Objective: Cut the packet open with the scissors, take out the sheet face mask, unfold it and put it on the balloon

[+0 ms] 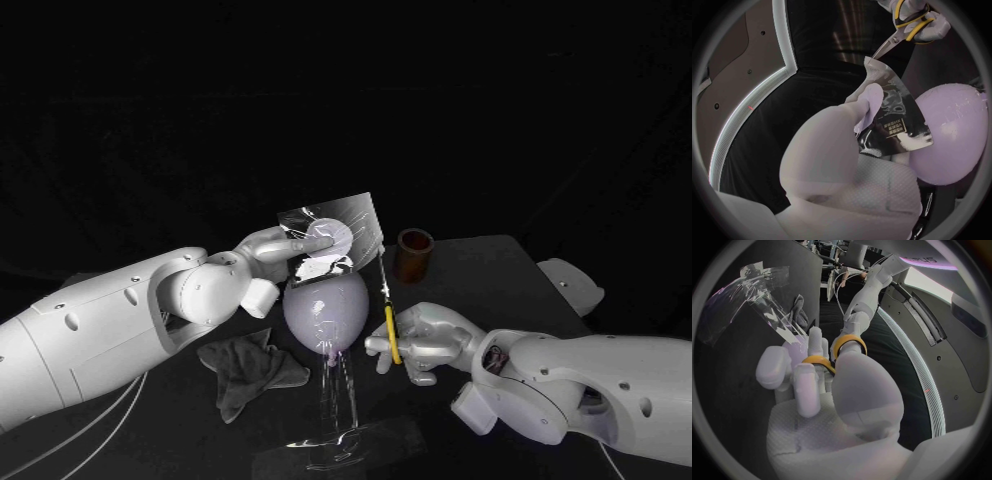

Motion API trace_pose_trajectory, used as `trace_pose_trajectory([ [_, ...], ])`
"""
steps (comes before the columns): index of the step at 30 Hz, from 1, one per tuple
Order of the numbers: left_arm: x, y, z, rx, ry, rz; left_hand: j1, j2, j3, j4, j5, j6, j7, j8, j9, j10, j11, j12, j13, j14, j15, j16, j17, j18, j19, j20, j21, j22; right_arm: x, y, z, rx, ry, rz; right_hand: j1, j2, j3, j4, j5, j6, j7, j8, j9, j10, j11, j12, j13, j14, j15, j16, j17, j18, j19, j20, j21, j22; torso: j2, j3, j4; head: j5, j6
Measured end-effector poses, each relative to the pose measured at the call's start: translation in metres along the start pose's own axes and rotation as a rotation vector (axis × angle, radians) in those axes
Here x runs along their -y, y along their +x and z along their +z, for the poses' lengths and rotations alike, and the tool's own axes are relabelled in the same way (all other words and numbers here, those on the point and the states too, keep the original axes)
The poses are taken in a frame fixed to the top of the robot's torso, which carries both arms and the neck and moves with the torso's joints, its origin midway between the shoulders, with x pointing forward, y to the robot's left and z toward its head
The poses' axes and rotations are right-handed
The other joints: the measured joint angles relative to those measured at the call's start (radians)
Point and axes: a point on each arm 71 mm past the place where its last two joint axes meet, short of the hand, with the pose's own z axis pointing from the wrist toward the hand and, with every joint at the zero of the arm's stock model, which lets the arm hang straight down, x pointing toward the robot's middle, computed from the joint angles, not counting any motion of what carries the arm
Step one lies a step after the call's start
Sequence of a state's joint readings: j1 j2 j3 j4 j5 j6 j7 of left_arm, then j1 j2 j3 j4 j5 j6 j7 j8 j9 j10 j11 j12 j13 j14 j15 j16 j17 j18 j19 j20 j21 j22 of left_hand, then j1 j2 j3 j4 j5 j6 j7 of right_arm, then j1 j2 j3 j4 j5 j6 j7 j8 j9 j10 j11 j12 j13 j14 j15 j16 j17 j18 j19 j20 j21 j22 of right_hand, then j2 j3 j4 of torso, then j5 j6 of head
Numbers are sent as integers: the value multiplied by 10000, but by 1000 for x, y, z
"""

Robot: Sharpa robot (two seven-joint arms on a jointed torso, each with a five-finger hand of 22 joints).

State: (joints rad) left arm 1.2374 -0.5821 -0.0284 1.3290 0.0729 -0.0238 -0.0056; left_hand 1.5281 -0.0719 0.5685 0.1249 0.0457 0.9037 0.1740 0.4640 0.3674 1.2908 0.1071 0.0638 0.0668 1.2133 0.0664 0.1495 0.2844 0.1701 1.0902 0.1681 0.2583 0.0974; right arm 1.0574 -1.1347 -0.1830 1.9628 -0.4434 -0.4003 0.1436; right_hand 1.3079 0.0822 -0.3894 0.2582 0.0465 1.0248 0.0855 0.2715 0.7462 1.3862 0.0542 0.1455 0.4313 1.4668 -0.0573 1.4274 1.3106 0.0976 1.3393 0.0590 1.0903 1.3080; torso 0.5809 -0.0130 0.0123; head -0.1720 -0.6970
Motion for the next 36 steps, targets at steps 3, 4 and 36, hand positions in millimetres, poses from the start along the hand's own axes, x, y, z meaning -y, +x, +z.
trace_pose_trajectory([
  [3,0,-1,0,24,3,7,0,0,-1,1,0,-2,-2,-2,0,0,0,0,0,0,0,0,0,-2,0,0,0,0,0,-1,0,35,6,-13,52,52,-179,-13,0,-207,101,-146,22,51,-50,-212,0,0,5,0,0,-3,0,0,0,1,2,0,0,-1,-3],
  [4,0,-2,-1,37,4,9,-1,0,-1,0,0,-3,-2,-2,0,0,0,0,0,0,0,0,0,-3,6,-7,0,0,0,-2,-1,53,10,-19,52,52,-259,-13,0,-343,133,-239,22,48,-53,-331,-16,10,56,0,0,-5,-5,5,-19,1,3,0,0,-1,-6],
  [36,0,-10,-3,207,39,47,-8,-10,-3,2,-34,-20,-17,27,0,0,-1,30,-5,-1,4,0,5,-18,35,-37,-1,-2,-1,-5,-5,395,-101,24,-82,48,-462,-84,0,-1910,1157,-1462,-362,-2894,728,-808,-1757,13,949,-315,-617,106,-644,792,-1091,-113,1,5,-4,18,-4],
])
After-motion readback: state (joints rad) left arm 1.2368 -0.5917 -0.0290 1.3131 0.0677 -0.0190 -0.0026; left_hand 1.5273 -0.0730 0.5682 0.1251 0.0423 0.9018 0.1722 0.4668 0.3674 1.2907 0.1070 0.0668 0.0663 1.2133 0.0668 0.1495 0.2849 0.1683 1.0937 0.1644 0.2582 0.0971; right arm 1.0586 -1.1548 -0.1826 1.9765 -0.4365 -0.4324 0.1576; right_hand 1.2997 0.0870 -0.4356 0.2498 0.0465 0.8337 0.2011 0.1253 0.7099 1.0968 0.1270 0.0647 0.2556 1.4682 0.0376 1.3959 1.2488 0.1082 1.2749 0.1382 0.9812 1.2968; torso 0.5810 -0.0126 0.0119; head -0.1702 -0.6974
